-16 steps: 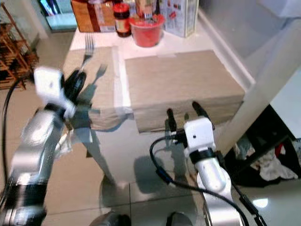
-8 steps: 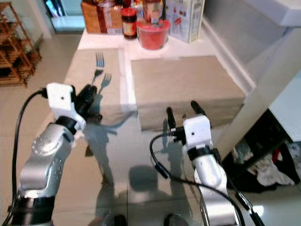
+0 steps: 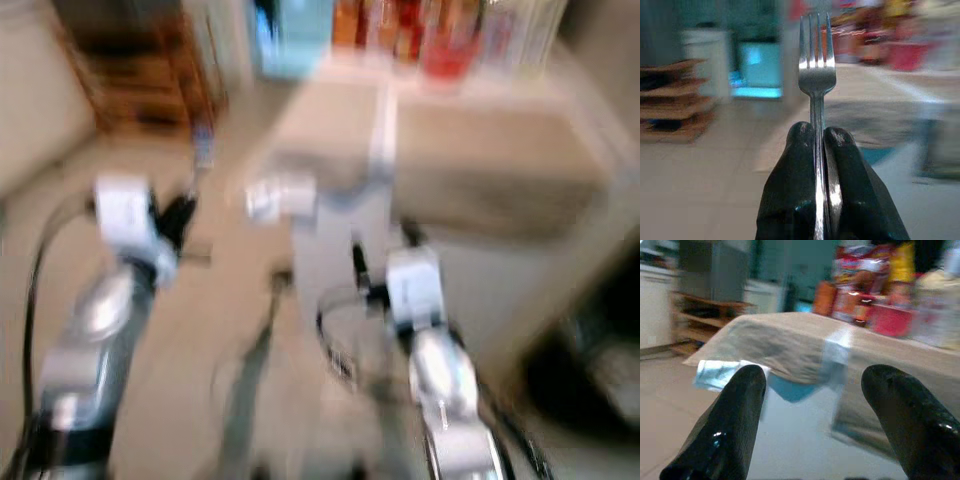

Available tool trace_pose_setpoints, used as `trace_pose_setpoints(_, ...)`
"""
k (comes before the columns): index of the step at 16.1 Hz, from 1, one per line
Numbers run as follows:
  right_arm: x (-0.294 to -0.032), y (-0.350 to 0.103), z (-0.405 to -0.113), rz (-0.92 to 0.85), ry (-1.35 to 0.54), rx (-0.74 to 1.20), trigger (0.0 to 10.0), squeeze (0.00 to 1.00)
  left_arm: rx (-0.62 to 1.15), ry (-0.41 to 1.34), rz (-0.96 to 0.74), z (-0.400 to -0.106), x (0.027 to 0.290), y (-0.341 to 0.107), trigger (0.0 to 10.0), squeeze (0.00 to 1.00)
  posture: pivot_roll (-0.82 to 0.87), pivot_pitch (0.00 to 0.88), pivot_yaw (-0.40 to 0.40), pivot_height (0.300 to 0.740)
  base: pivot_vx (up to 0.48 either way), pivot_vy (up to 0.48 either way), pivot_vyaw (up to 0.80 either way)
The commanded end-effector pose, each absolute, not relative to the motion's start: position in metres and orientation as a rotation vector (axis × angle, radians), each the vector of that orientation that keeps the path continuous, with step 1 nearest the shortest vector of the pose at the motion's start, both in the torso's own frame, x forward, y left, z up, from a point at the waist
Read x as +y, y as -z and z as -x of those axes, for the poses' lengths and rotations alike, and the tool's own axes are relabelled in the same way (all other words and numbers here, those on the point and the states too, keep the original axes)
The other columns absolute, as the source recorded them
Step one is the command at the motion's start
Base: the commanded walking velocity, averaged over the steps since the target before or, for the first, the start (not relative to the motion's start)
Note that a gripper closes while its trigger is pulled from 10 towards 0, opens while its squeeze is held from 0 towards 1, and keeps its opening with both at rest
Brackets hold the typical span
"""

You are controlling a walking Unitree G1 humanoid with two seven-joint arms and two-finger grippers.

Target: Setting the table

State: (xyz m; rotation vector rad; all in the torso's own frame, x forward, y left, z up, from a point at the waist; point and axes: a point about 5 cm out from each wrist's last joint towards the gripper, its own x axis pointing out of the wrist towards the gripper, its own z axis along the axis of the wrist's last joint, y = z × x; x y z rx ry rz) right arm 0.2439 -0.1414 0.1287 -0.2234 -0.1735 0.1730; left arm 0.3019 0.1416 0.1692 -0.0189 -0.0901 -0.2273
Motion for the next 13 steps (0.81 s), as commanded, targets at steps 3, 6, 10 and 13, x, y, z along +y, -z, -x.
trace_pose_setpoints(3,-0.144,-0.133,-0.246,0.237,-0.16,-0.19,10.0,0.0,-0.108,0.272,0.012,-0.305,0.131,-0.173,0.0,0.0,-0.04,0.037,0.048,0.74,0.0,-0.475,0.0)
trace_pose_setpoints(6,-0.144,-0.131,-0.248,0.224,-0.155,-0.165,10.0,0.0,-0.103,0.278,0.012,-0.308,0.131,-0.173,0.0,0.0,-0.04,0.042,0.054,0.74,0.0,-0.44,-0.25)
trace_pose_setpoints(10,-0.144,-0.132,-0.247,0.249,-0.151,-0.178,10.0,0.0,-0.094,0.285,0.014,-0.311,0.128,-0.17,0.0,0.0,-0.05,0.05,0.055,0.74,0.121,-0.418,-0.55)
trace_pose_setpoints(13,-0.142,-0.131,-0.246,0.234,-0.157,-0.17,10.0,0.0,-0.076,0.271,0.016,-0.315,0.125,-0.167,0.0,0.0,-0.05,0.055,0.06,0.74,0.274,-0.39,0.0)
